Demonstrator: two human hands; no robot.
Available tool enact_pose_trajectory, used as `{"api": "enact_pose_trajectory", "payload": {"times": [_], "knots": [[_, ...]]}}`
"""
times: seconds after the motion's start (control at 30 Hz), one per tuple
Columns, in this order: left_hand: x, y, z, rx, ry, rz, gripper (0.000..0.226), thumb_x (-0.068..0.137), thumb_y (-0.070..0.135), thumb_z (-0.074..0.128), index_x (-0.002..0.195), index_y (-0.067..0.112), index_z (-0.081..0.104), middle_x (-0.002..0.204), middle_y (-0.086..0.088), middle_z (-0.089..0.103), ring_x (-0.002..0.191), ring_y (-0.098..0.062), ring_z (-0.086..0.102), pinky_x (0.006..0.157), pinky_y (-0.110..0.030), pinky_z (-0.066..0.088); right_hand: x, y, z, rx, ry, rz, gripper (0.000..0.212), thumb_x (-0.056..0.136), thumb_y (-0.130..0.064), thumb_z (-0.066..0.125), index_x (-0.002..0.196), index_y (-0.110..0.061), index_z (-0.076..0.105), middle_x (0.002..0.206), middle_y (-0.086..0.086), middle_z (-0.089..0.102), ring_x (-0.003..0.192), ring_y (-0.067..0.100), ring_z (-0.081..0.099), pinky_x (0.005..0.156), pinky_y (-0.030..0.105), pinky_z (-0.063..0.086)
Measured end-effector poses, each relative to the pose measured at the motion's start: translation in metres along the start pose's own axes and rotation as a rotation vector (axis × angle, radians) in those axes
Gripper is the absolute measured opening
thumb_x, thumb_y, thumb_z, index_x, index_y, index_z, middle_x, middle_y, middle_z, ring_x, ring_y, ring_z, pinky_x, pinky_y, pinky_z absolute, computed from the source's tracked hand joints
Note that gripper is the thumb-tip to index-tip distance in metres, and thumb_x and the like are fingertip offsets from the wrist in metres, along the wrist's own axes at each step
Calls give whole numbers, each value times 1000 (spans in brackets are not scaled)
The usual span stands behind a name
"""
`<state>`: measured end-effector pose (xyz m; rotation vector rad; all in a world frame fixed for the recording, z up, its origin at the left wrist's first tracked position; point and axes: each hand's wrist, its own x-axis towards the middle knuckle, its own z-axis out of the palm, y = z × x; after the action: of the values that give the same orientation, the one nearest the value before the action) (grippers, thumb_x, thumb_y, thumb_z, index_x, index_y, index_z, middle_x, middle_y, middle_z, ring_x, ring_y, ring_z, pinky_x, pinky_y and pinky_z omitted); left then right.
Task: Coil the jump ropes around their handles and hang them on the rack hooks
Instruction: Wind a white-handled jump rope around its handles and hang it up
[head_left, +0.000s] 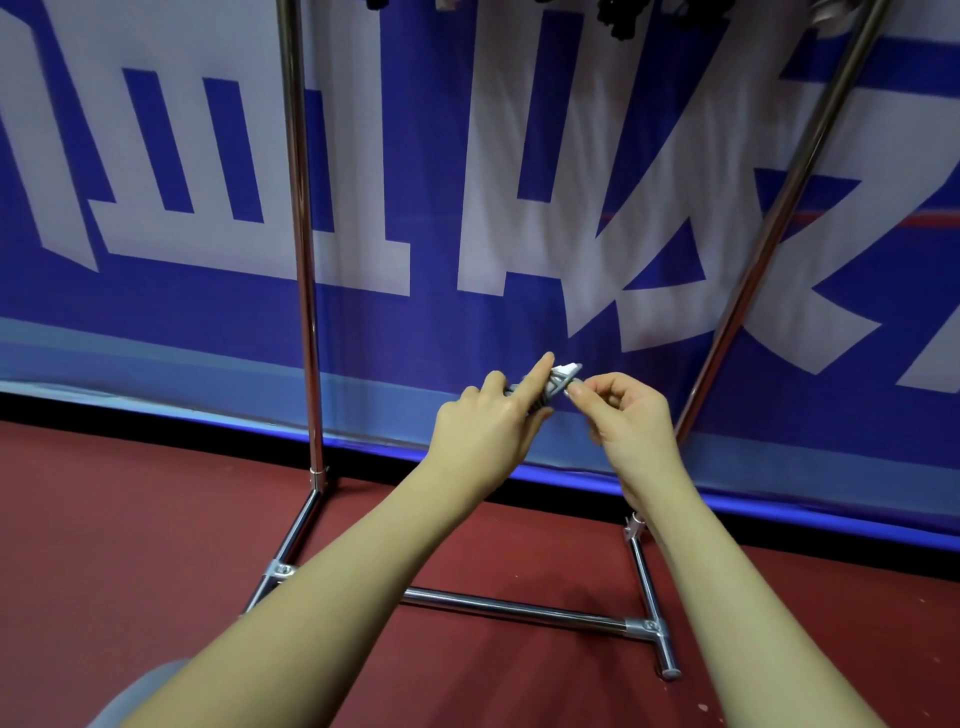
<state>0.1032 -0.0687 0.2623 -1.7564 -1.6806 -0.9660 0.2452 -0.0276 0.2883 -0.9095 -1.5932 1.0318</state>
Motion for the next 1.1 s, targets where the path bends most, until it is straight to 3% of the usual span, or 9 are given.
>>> {"api": "enact_pose_trajectory", "payload": {"times": [0.07, 0.13, 0.2, 0.3, 0.4, 0.67, 0.77, 0.9, 1.1], "knots": [[1, -1, -6, 10, -114, -86, 56, 88, 44, 63, 140, 31, 49, 73, -6, 44, 50, -27, 50, 43, -19, 14, -2, 1, 1, -102, -3, -33, 16, 89, -14, 66, 76, -8, 61, 57, -10, 51, 53, 4, 41, 55, 18, 37], [3, 0, -8, 40, -327, -200, 57, 98, 51, 43, 150, 43, 22, 88, -2, 41, 77, -27, 57, 55, -28, 29, -4, 1, 1, -223, 11, -79, 14, 89, -13, 65, 79, -4, 60, 66, -3, 52, 58, 6, 43, 56, 14, 37], [2, -2, -7, 40, -369, -205, 56, 99, 54, 35, 150, 47, 12, 97, -1, 45, 94, -26, 57, 64, -30, 33, -5, 2, 1, -359, 21, -168, 11, 90, -11, 62, 82, -5, 58, 73, -1, 53, 64, 6, 45, 60, 16, 38], [3, -5, -11, 51, -325, -164, 54, 100, 52, 34, 150, 47, 14, 103, -2, 52, 97, -27, 54, 66, -29, 35, -4, 7, 1, -518, 54, -334, 9, 93, -10, 57, 85, -9, 52, 84, -3, 51, 80, 16, 48, 69, 31, 41], [1, 5, -16, -5, -271, -162, 54, 99, 48, 37, 150, 42, 21, 90, -1, 45, 91, -27, 56, 64, -30, 35, -2, 5, 4, -570, 149, -464, 7, 95, -8, 52, 88, -7, 51, 92, -1, 48, 85, 19, 44, 68, 30, 38], [8, 13, -24, -66, -407, -151, 72, 93, 56, 48, 153, 38, 12, 99, 5, 37, 100, -22, 54, 68, -29, 36, 1, 2, 2, -509, 191, -583, 14, 94, -8, 42, 93, -2, 55, 89, 4, 54, 72, 16, 48, 64, 37, 45], [10, 14, -26, 109, -336, -71, 72, 95, 53, 48, 154, 34, 12, 95, 4, 41, 86, -22, 52, 53, -27, 29, 2, -7, 1, -421, 237, -460, 10, 97, -5, 46, 90, -9, 52, 84, -1, 55, 71, 15, 50, 63, 17, 40], [5, 17, -24, 28, -177, 77, 58, 82, 46, 50, 133, 20, 58, 61, 0, 46, 42, -21, 43, 46, -14, 4, 6, -15, 2, -310, 350, -311, 10, 97, -7, 49, 89, -14, 49, 86, 3, 59, 78, 20, 54, 65, 19, 36], [8, 20, -24, -14, -70, 175, 57, 79, 45, 43, 122, 17, 67, 54, 1, 44, 38, -20, 40, 41, -19, 11, 11, -18, -6, -196, 429, -118, 7, 97, -11, 50, 91, -11, 53, 77, -11, 55, 72, 4, 54, 58, 8, 40]]}}
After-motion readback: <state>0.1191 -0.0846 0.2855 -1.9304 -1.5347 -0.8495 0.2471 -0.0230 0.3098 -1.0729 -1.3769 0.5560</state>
